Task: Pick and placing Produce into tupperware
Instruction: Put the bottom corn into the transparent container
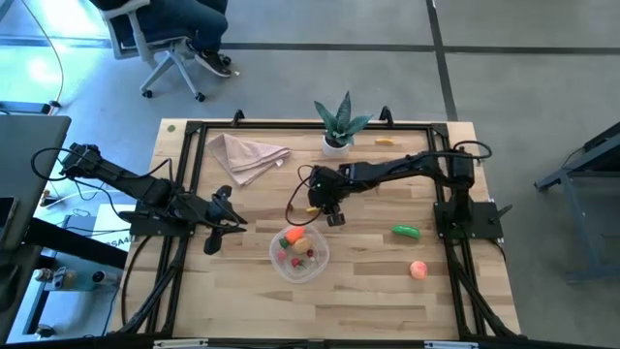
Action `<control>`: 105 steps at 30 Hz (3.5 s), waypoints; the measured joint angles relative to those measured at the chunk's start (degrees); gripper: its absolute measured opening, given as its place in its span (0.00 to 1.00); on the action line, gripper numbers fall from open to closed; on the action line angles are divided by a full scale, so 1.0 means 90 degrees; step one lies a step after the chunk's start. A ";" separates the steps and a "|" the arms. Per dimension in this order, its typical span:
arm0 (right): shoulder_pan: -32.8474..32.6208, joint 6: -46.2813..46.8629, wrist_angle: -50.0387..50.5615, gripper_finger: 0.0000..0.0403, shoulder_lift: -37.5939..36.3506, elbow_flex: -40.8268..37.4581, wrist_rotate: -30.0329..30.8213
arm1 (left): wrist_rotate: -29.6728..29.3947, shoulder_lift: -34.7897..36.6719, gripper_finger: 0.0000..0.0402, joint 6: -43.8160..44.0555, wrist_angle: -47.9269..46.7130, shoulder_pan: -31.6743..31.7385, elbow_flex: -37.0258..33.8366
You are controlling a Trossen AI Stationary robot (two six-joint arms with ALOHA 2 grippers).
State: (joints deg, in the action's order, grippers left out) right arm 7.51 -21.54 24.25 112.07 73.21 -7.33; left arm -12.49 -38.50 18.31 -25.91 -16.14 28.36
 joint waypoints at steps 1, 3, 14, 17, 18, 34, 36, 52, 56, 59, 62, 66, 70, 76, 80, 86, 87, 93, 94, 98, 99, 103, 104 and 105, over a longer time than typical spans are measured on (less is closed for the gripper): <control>0.0000 0.0009 0.0012 0.32 0.0049 0.0024 -0.0008 | 0.0000 0.0002 0.21 0.0000 0.0000 0.0000 0.0000; 0.0000 0.0012 -0.0030 0.32 0.0119 0.0036 -0.0015 | 0.0000 0.0000 0.21 0.0000 0.0000 0.0000 0.0000; 0.0000 0.0280 0.0185 0.32 0.0171 0.0038 0.0147 | 0.0000 0.0001 0.21 0.0000 0.0000 0.0000 0.0002; 0.0000 0.0366 0.0323 0.32 0.0185 0.0038 0.0149 | 0.0000 0.0002 0.21 0.0000 0.0000 0.0000 0.0002; 0.0000 0.0364 0.0317 0.32 0.0205 0.0038 0.0148 | 0.0000 0.0001 0.21 0.0000 0.0000 0.0000 0.0001; 0.0000 0.0243 0.0361 0.32 0.0226 0.0036 0.0080 | 0.0000 0.0001 0.21 0.0000 0.0000 0.0000 0.0002; 0.0000 0.0244 0.0351 0.32 0.0276 0.0037 0.0030 | 0.0000 0.0000 0.21 0.0000 0.0000 0.0000 0.0000; 0.0000 0.0221 0.0215 0.32 0.0342 0.0082 0.0031 | 0.0000 0.0001 0.21 0.0000 0.0000 0.0000 0.0001; 0.0000 0.0196 0.0191 0.29 0.0342 0.0082 0.0031 | 0.0000 0.0002 0.21 0.0000 0.0000 0.0000 0.0002; 0.0000 0.0196 0.0193 0.26 0.0342 0.0082 0.0031 | -0.0001 0.0002 0.21 0.0000 0.0000 0.0000 0.0001; 0.0000 0.0196 0.0197 0.24 0.0342 0.0082 0.0031 | 0.0000 0.0002 0.21 0.0000 0.0000 0.0000 0.0002; 0.0000 0.0223 0.0201 0.21 0.0342 0.0082 0.0037 | 0.0000 0.0000 0.21 0.0000 0.0000 0.0000 0.0002; 0.0000 0.0224 0.0201 0.20 0.0342 0.0082 0.0073 | 0.0000 0.0002 0.21 0.0000 0.0000 0.0000 0.0002; 0.0000 0.0225 0.0204 0.20 0.0342 0.0082 0.0150 | 0.0000 0.0000 0.21 0.0000 0.0000 0.0000 0.0002; 0.0001 0.0225 0.0203 0.17 0.0342 0.0082 0.0150 | 0.0000 0.0002 0.21 0.0000 0.0000 0.0000 0.0000; 0.0000 0.0225 0.0199 0.08 0.0340 0.0082 0.0149 | 0.0000 0.0002 0.21 0.0000 0.0000 0.0000 0.0000; 0.0000 0.0225 0.0197 0.07 0.0340 0.0082 0.0150 | 0.0000 0.0001 0.21 0.0000 0.0000 0.0000 0.0001; 0.0000 0.0224 0.0132 0.05 0.0340 0.0082 0.0150 | -0.0002 0.0000 0.21 0.0000 0.0000 0.0000 0.0002; 0.0000 0.0225 0.0125 0.05 0.0340 0.0082 0.0150 | 0.0000 0.0002 0.21 0.0000 0.0000 0.0000 0.0002; 0.0000 0.0225 0.0282 0.05 0.0340 0.0183 0.0165 | 0.0000 0.0002 0.21 0.0000 0.0000 0.0000 0.0002; 0.0000 0.0225 0.0357 0.05 0.0340 0.0262 0.0236 | 0.0000 0.0001 0.21 0.0000 0.0000 0.0000 0.0002; 0.0000 0.0228 0.1179 0.05 0.0340 0.0790 0.0757 | 0.0000 0.0001 0.21 0.0000 0.0000 0.0000 0.0001; 0.0000 0.0246 0.1412 0.05 0.0340 0.0959 0.0877 | 0.0000 0.0000 0.21 0.0000 0.0000 0.0000 0.0002; -0.0002 0.0274 0.1608 0.05 0.0335 0.1127 0.0971 | 0.0000 0.0000 0.21 0.0000 0.0000 0.0000 0.0002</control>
State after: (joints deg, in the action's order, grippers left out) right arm 7.49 -19.07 38.73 115.09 83.35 1.41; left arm -12.49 -38.49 18.31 -25.91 -16.14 28.38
